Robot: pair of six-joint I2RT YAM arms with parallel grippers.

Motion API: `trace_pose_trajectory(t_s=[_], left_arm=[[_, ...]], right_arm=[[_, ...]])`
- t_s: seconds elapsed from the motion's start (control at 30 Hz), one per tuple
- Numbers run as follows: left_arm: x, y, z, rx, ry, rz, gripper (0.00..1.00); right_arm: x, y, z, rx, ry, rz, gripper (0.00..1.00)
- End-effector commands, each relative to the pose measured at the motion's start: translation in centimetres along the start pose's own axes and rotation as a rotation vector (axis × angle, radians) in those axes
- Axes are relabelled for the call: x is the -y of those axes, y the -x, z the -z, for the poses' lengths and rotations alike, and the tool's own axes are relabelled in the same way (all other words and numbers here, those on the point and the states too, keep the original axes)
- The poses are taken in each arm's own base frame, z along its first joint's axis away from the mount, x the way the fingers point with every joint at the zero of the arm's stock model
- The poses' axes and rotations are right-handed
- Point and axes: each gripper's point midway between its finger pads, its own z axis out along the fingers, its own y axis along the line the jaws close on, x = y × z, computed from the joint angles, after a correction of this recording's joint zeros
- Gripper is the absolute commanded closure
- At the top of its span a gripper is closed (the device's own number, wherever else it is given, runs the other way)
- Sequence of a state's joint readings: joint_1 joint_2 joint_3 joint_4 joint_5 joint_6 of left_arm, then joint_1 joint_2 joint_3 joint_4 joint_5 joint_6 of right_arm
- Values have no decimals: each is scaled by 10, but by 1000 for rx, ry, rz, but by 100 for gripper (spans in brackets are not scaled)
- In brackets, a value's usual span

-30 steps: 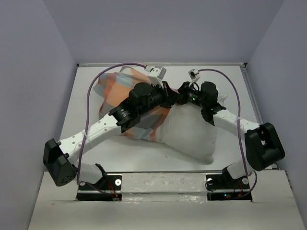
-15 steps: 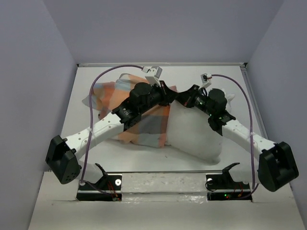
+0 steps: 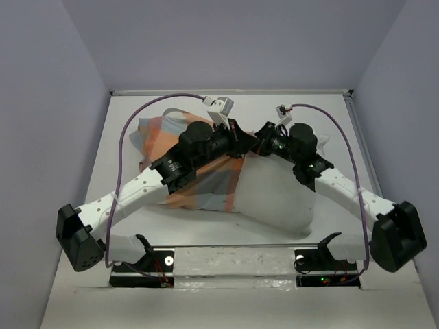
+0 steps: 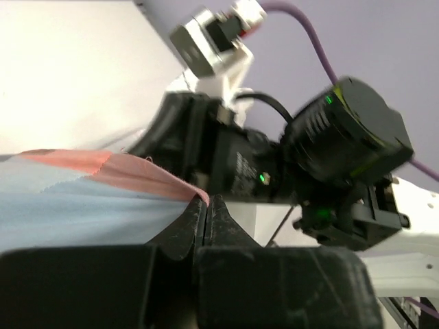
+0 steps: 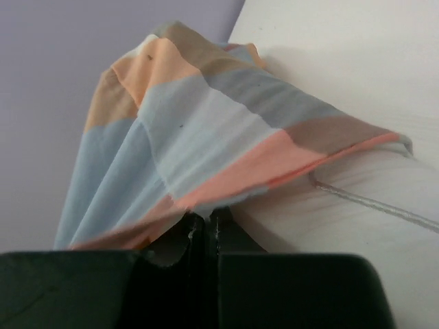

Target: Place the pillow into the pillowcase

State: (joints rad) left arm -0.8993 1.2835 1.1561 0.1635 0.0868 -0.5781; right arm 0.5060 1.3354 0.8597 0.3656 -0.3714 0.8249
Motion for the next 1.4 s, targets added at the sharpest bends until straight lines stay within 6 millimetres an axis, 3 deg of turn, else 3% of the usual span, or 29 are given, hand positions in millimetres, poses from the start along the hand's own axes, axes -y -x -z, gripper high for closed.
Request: trace_pose_trajectory(t_s=[0.0, 0.1, 0.13, 0.2, 0.3, 0.33, 0.4, 0.43, 0.47, 0.6, 0.63, 0.67, 0.7, 0.73, 0.77, 0.8, 0.83, 0.87, 0.9, 0.93, 1.0, 1.03, 1.1, 1.13, 1.17, 1.2, 1.27, 1.3, 1.37], left_arm=[[81, 71, 27, 128, -254, -43, 100], [64, 72, 25, 130, -192, -59, 100], [55, 65, 24, 117, -174, -50, 100], [50, 62, 27, 111, -175, -37, 100], [50, 52, 30, 84, -189, -18, 100], [51, 49, 31, 77, -204, -12, 100], [54, 46, 32, 67, -224, 8, 100], [57, 41, 32, 55, -254, 11, 100], [58, 34, 29, 36, -264, 19, 100], [40, 5, 7, -57, -232, 16, 100], [34, 2, 2, -71, -210, 9, 95], [26, -1, -4, -79, -177, -7, 84], [12, -8, -14, -95, -118, -26, 66], [-3, -12, -15, -108, -50, -71, 32], [-11, -4, -13, -70, 3, -92, 20], [-14, 0, -8, -47, 30, -111, 10], [-36, 2, -2, -9, 156, -158, 1], [-41, 12, 12, 39, 222, -184, 1], [-46, 13, 23, 64, 275, -207, 1], [-67, -2, 35, 67, 366, -229, 1], [-76, -5, 61, 108, 404, -217, 1], [-102, -28, 70, 79, 474, -229, 1], [-117, -49, 83, 65, 509, -212, 1], [-140, -72, 90, 29, 566, -223, 1], [-150, -83, 92, 10, 589, -219, 1], [-158, -96, 93, -10, 608, -206, 1], [-174, -117, 97, -33, 644, -206, 1], [-180, -122, 98, -39, 658, -212, 1], [-188, -133, 97, -46, 666, -219, 1]], right_arm=[[-139, 45, 48, 158, 256, 100, 100], [-164, 33, 53, 143, 276, 95, 100], [-162, 34, 50, 145, 268, 85, 100], [-155, 37, 39, 157, 227, 71, 100], [-122, 51, 4, 157, 121, 37, 100], [-92, 60, -12, 158, 57, -26, 100], [-60, 69, -25, 157, 6, -137, 100], [-36, 81, -26, 169, -19, -176, 100], [-11, 78, -35, 164, -48, -218, 100], [59, 97, -30, 242, -190, -318, 100], [70, 100, -28, 256, -219, -324, 100], [86, 102, -24, 270, -272, -329, 100], [100, 111, -17, 295, -310, -323, 99], [108, 115, -14, 299, -344, -270, 78], [119, 112, -10, 272, -397, -243, 65], [122, 116, -7, 258, -425, -206, 53], [115, 129, -5, 252, -441, -105, 34], [118, 129, 2, 233, -483, -59, 26], [116, 128, 7, 210, -505, -24, 19], [105, 134, 17, 193, -515, 59, 16], [92, 135, 29, 178, -502, 128, 15], [83, 131, 34, 162, -493, 175, 15], [65, 114, 47, 131, -465, 254, 16], [50, 91, 43, 84, -435, 286, 18], [51, 87, 49, 76, -438, 308, 19], [37, 54, 45, 8, -405, 384, 20], [28, 2, 45, -92, -427, 487, 21], [21, -7, 45, -101, -431, 508, 21], [33, -30, 53, -144, -493, 561, 18]])
